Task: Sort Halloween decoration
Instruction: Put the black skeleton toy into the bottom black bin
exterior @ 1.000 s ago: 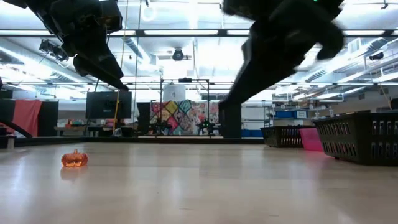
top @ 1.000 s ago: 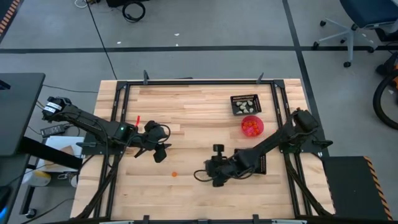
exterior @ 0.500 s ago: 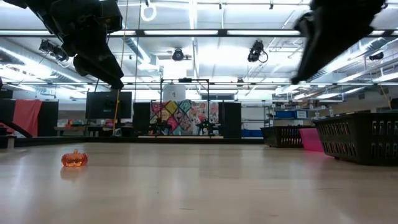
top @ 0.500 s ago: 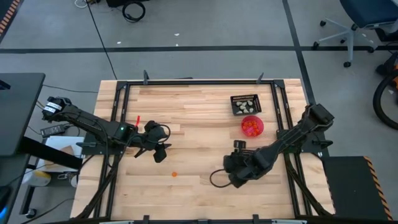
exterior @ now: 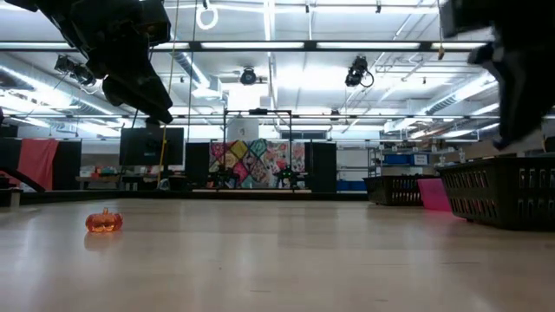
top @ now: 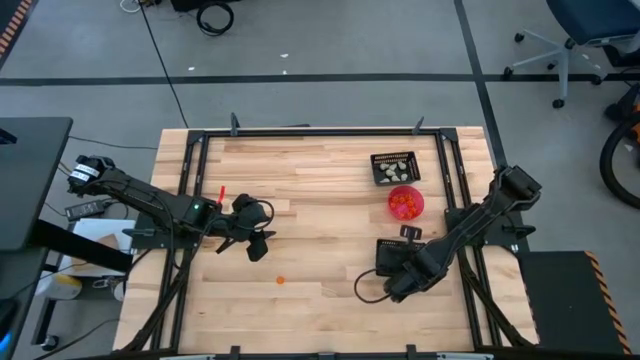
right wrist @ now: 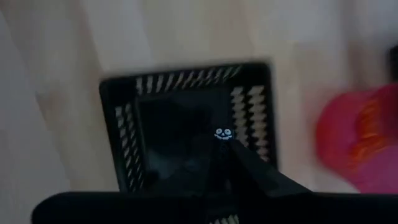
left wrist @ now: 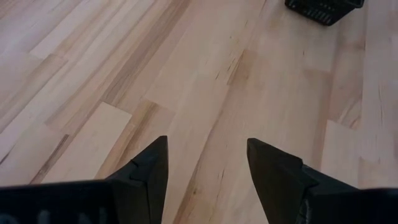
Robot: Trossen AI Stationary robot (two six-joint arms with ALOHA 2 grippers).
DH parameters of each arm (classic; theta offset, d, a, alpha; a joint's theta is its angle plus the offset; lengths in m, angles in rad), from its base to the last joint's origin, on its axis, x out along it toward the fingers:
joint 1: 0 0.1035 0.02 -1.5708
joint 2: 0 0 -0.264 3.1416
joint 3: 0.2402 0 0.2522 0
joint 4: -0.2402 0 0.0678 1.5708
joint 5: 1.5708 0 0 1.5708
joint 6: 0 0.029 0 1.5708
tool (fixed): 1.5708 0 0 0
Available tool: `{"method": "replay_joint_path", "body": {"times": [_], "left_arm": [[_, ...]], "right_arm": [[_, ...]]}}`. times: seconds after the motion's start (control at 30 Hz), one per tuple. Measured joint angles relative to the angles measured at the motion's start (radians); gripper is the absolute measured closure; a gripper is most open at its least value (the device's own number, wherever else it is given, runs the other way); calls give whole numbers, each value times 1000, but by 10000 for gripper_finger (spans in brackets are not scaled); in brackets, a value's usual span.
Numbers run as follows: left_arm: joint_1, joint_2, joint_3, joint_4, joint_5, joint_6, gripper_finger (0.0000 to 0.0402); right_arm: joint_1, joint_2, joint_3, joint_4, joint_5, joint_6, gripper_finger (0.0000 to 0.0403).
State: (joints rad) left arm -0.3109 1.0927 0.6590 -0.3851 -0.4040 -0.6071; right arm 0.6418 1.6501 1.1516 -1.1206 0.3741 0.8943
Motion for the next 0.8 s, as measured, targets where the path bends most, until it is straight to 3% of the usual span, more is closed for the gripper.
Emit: {"method": "replay_joint_path", "body": {"times": [0.17,0.37,0.8], "left_arm": [[0,0,0,0,0,0,209],[0,0,0,1,0,0,209],[0,0,0,1,0,0,209]], "right_arm": [[-4,0,-80,42,-85,-2,352],[-14,-1,-142,127,-86,16,346],[-37,-2,-156,139,-88,22,273]]}}
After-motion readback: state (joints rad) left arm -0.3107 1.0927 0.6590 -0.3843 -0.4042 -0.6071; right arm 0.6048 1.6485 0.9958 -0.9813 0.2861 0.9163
